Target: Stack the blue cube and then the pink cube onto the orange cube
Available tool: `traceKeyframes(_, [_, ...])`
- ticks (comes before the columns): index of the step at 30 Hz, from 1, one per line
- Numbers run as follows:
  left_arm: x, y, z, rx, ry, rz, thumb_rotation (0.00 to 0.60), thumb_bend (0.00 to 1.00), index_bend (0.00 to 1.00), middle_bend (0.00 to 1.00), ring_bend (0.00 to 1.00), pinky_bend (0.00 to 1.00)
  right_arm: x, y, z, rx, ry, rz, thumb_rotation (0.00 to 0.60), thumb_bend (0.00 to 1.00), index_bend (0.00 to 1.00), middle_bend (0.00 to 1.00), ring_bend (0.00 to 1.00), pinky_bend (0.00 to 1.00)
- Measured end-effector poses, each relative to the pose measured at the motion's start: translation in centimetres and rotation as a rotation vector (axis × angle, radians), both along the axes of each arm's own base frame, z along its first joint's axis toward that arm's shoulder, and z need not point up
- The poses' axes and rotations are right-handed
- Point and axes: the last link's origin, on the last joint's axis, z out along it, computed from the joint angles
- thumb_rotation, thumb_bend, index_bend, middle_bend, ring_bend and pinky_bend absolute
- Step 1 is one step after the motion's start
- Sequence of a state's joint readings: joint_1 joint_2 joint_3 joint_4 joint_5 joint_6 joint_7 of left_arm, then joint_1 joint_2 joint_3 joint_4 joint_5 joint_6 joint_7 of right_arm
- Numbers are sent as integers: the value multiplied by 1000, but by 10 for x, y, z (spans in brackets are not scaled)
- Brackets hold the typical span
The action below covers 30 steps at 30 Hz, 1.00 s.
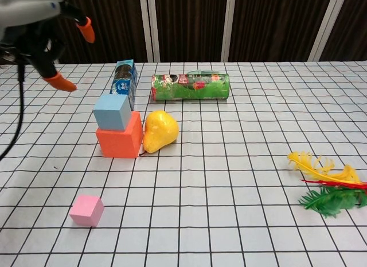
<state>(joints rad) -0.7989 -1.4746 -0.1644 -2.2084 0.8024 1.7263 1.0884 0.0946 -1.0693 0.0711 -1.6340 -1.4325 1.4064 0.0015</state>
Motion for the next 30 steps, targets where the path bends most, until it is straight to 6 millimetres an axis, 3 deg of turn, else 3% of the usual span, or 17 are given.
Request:
traceKeyframes(7, [-60,-49,14,-97,9,-19,600,178,302,774,714,862,0,-1,-1,-1,3,-9,600,173,42,84,108,81])
traceKeyframes(16, [-101,-74,-18,-318,55,-1,600,183,337,789,730,876,0,-1,-2,5,6,-12,600,173,42,84,108,81])
traceKeyframes(30, [-95,-85,-65,-337,141,-31,600,197,362,802,747,893,-2,-3,-3,19,6,-25,600,172,42,85,108,81])
